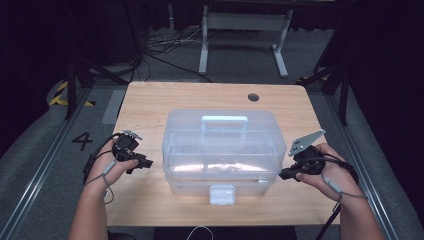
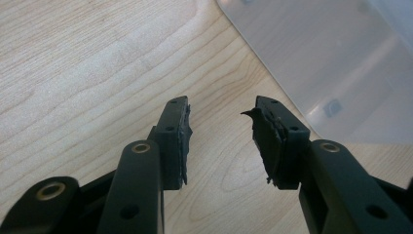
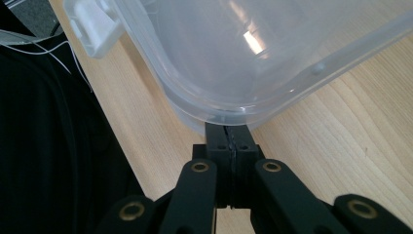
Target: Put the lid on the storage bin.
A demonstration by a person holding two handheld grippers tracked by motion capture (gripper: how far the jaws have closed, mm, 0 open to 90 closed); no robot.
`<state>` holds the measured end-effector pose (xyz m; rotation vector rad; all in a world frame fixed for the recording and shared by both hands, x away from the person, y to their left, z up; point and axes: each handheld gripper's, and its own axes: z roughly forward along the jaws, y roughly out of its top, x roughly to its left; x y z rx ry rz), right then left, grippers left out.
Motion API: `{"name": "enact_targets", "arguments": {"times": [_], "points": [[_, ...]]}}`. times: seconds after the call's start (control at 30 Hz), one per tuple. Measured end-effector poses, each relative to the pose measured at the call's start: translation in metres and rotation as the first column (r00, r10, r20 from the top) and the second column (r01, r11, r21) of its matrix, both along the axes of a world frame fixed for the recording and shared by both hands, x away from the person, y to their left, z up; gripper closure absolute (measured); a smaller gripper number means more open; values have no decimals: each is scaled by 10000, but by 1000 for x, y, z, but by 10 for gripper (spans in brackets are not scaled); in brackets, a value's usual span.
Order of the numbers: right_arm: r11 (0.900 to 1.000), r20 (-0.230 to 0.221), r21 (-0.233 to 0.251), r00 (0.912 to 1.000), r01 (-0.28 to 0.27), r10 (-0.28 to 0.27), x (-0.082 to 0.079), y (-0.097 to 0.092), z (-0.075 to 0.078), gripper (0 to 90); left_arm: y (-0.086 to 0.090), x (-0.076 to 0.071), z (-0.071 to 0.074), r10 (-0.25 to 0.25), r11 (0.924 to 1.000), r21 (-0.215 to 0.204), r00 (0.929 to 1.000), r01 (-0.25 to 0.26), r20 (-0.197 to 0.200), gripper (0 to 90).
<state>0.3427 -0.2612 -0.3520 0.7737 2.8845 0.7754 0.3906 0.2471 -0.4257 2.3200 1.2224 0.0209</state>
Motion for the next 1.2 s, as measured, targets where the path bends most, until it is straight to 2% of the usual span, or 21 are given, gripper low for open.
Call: {"name": "enact_targets", "arguments": {"times": [0.77, 0.8, 0.9, 1.1, 1.2], "points": [[9968, -505, -713, 9982, -372, 336, 1, 3, -8, 900, -1, 0, -1, -100, 9999, 26, 9999, 101, -117, 579], [9968, -505, -713, 9982, -372, 336, 1, 3, -8, 900, -1, 0, -1, -100, 9999, 26, 9999, 101, -117, 579], [9985, -613, -203, 9969, -512, 498, -3, 0, -3, 900, 0, 0, -1, -81, 10000, 26, 9999, 81, -105, 579], [9984, -500, -212, 9974, -522, 511, -4, -4, -1, 900, 1, 1, -1, -53, 10000, -11, 9999, 52, -95, 573], [9987, -465, -41, 9977, -499, 497, -6, -5, 1, 900, 1, 2, -1, -58, 10000, -6, 10000, 58, -81, 571]]}}
